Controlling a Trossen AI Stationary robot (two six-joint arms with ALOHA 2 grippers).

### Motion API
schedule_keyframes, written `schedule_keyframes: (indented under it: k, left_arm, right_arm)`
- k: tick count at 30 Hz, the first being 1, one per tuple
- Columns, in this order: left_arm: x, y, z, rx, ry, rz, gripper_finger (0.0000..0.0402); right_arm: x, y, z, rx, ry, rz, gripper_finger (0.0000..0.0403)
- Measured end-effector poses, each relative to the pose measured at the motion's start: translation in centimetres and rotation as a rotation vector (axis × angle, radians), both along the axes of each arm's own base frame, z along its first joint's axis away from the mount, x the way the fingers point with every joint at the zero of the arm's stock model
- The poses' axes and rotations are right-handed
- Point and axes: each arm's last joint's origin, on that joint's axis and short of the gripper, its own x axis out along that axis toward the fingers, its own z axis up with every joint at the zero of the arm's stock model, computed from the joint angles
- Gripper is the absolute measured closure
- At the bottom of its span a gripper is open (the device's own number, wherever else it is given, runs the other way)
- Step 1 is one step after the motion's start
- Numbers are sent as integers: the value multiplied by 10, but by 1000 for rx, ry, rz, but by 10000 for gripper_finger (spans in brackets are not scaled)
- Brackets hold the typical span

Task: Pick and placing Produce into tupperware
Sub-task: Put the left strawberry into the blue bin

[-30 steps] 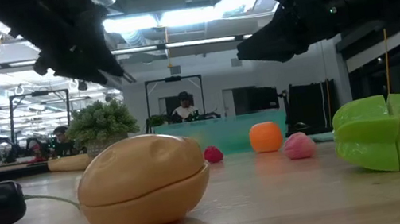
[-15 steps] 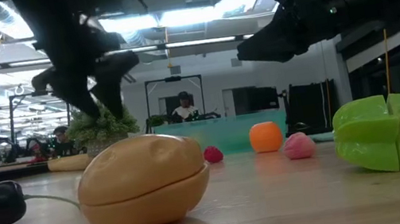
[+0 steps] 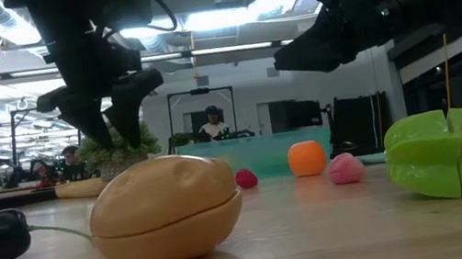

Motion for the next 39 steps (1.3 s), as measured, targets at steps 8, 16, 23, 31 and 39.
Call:
schedule_keyframes:
  k: [8,16,23,31,39]
  left_arm:
    - [0,0,0,3,7,-11,165]
    - [0,1,0,14,26,-44,165]
    - [1,2,1,82,16,-35,165]
    - [2,4,3,166,-12,-18,165]
    - [2,2,2,70,10,-54,165]
  right_arm:
    - [0,0,0,2,0,0,192]
    - [0,0,0,3,0,0,192]
    - [0,0,0,7,0,-1,192]
    - [0,0,0,15,-1,-2,192]
    - [0,0,0,16,-1,-2,192]
